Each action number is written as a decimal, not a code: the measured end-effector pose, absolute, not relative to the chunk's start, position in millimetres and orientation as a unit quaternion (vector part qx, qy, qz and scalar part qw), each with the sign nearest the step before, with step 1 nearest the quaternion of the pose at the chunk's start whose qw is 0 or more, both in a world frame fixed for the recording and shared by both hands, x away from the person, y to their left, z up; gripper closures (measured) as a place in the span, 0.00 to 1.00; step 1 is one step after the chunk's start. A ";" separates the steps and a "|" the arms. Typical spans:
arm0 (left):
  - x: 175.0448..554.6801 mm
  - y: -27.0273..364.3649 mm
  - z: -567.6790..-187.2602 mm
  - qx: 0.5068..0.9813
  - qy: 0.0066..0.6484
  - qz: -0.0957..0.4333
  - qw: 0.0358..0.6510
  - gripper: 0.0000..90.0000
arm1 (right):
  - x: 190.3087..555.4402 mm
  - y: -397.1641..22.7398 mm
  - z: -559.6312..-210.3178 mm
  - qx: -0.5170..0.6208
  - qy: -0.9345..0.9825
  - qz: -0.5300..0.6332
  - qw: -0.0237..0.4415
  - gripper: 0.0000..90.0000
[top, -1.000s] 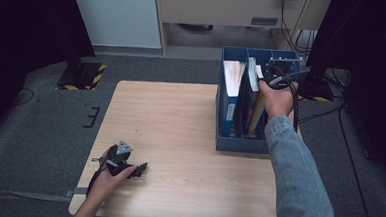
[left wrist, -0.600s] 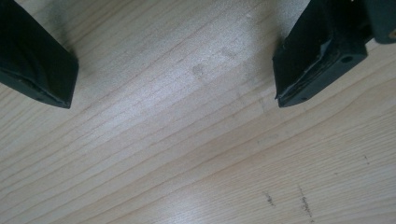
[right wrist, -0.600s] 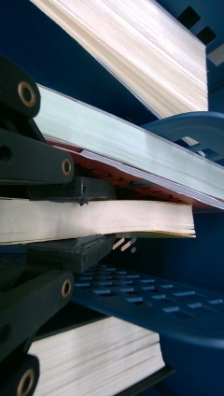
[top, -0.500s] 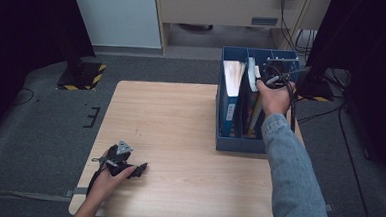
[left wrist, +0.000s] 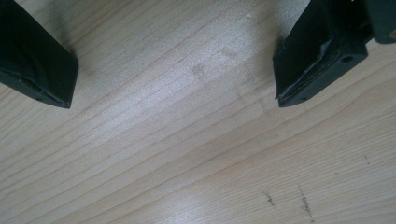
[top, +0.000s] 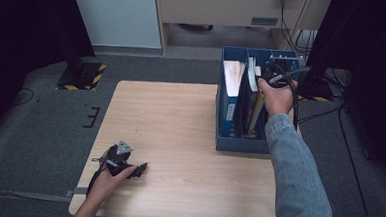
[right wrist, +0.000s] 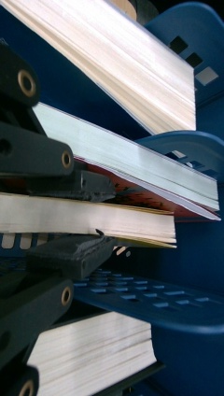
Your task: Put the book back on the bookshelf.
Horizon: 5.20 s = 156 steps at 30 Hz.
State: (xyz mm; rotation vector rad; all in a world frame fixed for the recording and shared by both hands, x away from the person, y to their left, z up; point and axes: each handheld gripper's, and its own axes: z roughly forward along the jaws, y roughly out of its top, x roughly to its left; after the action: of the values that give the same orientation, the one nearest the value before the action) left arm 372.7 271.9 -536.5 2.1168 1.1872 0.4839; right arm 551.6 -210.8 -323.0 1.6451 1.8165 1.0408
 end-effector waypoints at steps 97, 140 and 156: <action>370.6 269.5 -536.8 0.809 0.452 0.185 0.328 0.00 | 358.1 -210.5 -412.2 0.460 0.771 0.391 0.202 0.13; 371.3 269.2 -536.8 0.810 0.450 0.183 0.329 0.00 | 355.1 -56.1 -511.9 0.320 0.875 0.350 0.098 0.14; 371.6 269.4 -536.8 0.811 0.448 0.182 0.329 0.00 | 377.2 -44.9 -536.6 0.362 0.846 0.364 0.143 0.14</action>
State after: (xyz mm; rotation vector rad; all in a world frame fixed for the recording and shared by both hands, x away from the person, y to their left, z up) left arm 371.6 269.4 -536.8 2.1216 1.1718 0.4774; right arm 377.2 -44.9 -536.6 1.0454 2.4406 1.0508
